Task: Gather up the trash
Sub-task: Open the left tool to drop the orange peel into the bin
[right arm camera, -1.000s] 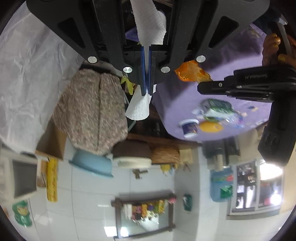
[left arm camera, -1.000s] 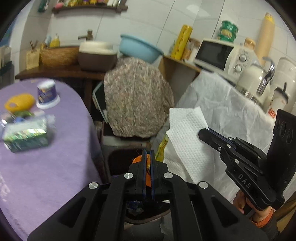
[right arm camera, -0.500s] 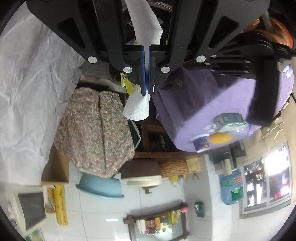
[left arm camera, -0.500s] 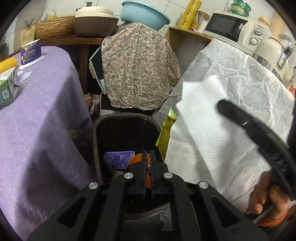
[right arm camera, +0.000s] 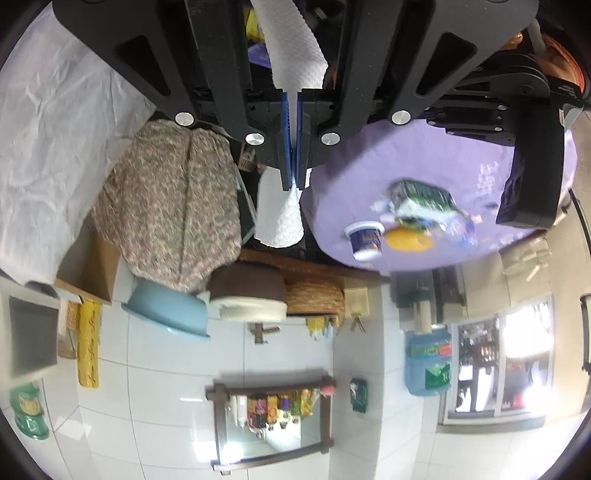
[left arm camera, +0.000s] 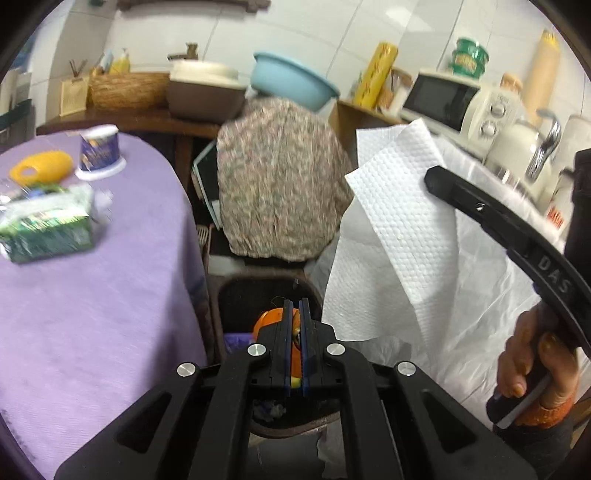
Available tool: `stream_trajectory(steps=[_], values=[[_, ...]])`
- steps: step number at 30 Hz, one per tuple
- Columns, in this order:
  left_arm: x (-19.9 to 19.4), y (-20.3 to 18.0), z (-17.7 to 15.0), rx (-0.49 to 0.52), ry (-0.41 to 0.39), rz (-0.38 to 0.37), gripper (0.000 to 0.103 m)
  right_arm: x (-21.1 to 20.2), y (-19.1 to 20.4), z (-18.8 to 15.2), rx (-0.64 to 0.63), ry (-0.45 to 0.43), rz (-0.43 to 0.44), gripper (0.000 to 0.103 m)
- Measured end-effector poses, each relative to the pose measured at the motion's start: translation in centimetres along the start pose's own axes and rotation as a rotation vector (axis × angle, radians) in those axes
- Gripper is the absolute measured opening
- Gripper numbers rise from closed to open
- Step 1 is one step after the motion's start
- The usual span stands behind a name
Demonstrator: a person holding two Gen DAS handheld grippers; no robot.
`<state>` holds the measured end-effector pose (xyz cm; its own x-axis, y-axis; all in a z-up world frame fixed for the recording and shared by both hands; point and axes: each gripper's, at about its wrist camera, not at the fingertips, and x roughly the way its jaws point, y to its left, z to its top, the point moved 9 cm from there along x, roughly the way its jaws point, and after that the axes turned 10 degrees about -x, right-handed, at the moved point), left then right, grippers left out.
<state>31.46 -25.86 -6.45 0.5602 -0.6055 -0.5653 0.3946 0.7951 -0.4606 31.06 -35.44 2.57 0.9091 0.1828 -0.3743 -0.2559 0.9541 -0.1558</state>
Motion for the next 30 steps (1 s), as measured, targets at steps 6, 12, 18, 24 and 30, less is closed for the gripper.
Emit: stream_trajectory(steps=[6,12,18,24,30], values=[[0.1,-0.2,0.6,-0.005,-0.002,-0.011,0.004,1.1,0.4,0.8,-0.027,0.016,-0.029,0.003],[0.8,-0.2,-0.5,-0.010,0.030,-0.017,0.004,1.1,-0.1,-0.1,-0.003,0.028,-0.037,0.003],[3.9,-0.7,-2.1,0.006,0.077,-0.002,0.004,0.7,-1.4,-1.0,0.021,0.035,-0.061,0.003],[8.1,-0.3,-4.7,0.032,0.150,0.006,0.018,1.3,-2.6,-3.3,0.026,0.080,-0.086,0.003],[7.7,0.7,-4.6,-0.018,0.120,0.002,0.069,2.5,-3.8,-6.1,0.067,0.130,-0.078,0.003]])
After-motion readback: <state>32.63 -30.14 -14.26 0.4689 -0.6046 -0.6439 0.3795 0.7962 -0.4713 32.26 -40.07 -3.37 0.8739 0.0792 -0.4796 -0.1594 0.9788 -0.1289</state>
